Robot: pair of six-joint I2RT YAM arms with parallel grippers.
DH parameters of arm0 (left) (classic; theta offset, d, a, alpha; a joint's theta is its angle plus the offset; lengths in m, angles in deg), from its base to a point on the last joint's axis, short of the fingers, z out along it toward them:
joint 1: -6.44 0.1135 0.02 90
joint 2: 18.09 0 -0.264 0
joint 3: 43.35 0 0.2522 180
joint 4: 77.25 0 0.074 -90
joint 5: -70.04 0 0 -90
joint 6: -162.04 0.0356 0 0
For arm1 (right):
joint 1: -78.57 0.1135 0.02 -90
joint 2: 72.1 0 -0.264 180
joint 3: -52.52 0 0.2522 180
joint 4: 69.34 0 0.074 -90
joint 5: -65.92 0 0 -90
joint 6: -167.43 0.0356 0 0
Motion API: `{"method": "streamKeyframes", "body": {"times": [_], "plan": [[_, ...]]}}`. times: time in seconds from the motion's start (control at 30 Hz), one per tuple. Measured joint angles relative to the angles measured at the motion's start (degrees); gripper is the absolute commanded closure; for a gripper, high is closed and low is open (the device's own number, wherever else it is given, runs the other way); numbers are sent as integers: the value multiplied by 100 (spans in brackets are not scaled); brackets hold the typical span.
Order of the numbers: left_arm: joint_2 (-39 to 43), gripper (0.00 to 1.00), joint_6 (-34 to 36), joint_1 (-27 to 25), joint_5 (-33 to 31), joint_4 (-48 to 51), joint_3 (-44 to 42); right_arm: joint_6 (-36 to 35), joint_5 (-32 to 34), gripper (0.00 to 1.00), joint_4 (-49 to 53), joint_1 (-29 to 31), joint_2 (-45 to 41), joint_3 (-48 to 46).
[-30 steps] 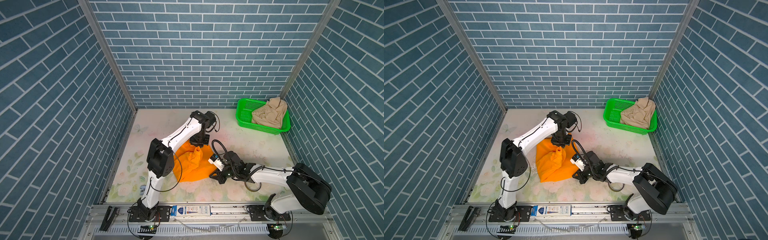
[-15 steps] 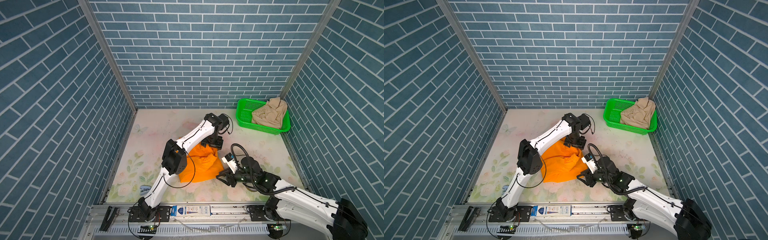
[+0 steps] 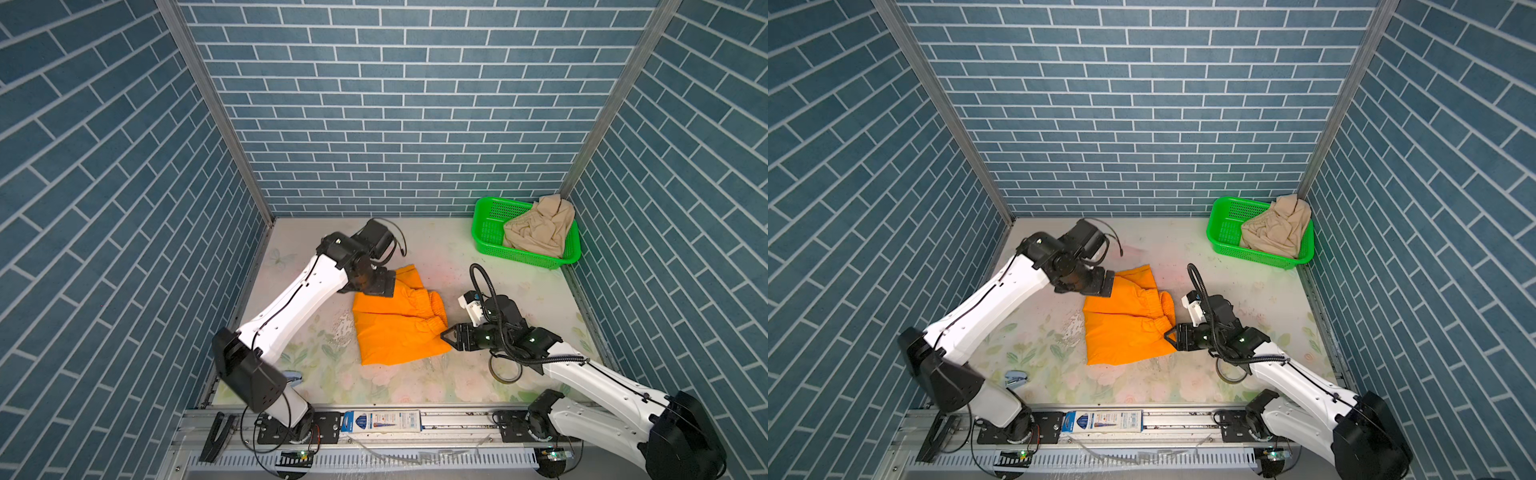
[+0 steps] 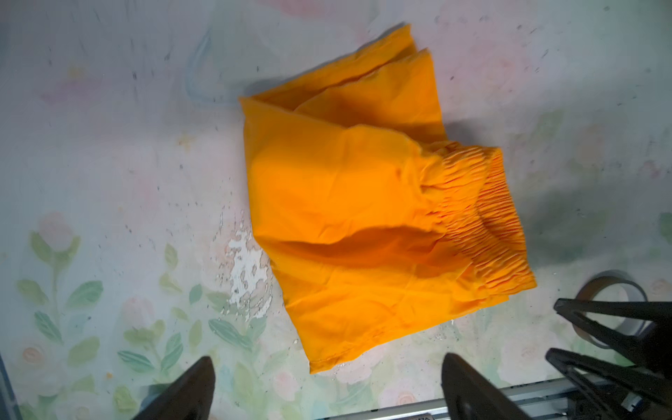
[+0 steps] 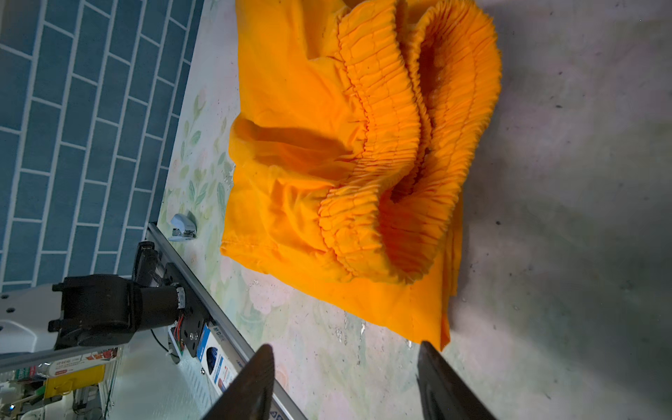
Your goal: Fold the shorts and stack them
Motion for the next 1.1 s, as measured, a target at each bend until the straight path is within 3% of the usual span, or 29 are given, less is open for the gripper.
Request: {"method": "streamKeyframes", "body": {"times": [0.07,0.17,0.37,0.6,1.1], "plan": [[343,17,-129,-7,179,-466,-916,-13,9,31,28,0,358,269],[704,16,-356,-17,413,-1108,-2081,-63,35,30,70,-11,905,638],[1633,12,-719,-17,564,-1884,-3473,-181,68,29,157,-33,1875,1108],[2173,20,-911,-17,776,-2732,-4192,-201,173,28,586,-37,2111,1311],[2603,40,-1287,-17,953,-3383,-5276,-431,310,27,763,-295,2435,1499]]}}
